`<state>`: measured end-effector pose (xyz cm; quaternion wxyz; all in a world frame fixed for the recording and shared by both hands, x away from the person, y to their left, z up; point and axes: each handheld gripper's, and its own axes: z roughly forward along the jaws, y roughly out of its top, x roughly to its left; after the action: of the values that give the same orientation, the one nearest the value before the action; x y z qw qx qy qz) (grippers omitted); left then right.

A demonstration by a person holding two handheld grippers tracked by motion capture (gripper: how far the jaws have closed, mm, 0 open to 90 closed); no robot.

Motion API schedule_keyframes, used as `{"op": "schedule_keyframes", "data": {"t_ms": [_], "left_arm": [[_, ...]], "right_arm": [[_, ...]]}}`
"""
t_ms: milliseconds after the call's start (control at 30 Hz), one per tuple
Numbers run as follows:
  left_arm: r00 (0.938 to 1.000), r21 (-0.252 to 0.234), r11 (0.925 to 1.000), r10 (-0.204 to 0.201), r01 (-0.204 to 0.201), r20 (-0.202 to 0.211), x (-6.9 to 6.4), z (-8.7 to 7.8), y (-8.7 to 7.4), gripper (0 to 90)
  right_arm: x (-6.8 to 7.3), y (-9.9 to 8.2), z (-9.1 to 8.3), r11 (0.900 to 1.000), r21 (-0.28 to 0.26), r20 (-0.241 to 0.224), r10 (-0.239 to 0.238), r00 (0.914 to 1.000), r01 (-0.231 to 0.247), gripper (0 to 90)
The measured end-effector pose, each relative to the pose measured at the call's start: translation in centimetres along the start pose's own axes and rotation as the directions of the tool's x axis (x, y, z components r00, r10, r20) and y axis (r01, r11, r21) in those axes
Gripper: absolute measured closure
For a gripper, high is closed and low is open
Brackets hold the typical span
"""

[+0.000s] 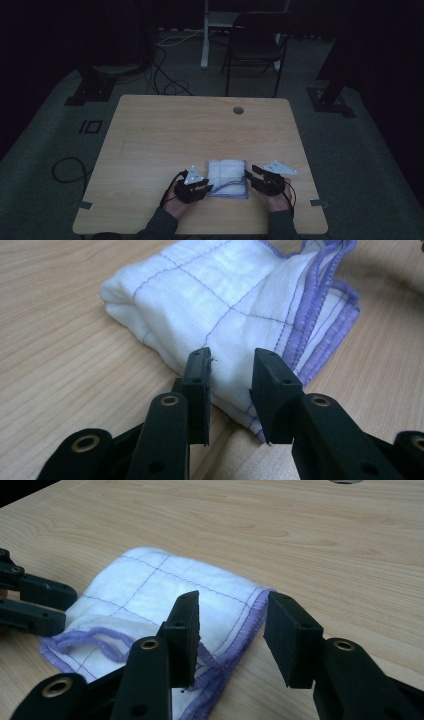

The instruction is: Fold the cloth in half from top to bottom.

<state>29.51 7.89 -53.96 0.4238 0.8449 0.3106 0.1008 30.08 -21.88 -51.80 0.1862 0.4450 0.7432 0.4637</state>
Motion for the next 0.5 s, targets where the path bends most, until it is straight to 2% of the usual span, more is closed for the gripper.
{"op": "schedule_keyframes", "data": {"t_ms": [367,433,467,500], "left_arm": [[0.9998,0.020,0.9996,0.021,-0.020,-0.007,-0.3,0.0,-0.4,68.1],[0.9998,0.022,0.9996,0.019,-0.018,-0.005,-0.3,-0.1,-0.4,68.0],[0.9998,0.025,0.9995,0.019,-0.019,-0.005,-0.3,-0.1,-0.5,68.0],[0.9998,0.025,0.9995,0.019,-0.019,-0.005,-0.3,-0.1,-0.5,68.0]], "right_arm": [[0.6,-0.4,0.3,0.9997,0.025,-0.018,-0.005,0.9998,0.006,56.2],[0.7,-0.7,0.3,0.9991,0.043,-0.023,0.000,0.9997,0.001,55.8],[0.9,-1.0,0.4,0.9975,0.071,-0.026,-0.005,0.9996,0.007,55.4],[0.9,-1.0,0.4,0.9975,0.071,-0.026,-0.005,0.9996,0.007,55.4]]}}
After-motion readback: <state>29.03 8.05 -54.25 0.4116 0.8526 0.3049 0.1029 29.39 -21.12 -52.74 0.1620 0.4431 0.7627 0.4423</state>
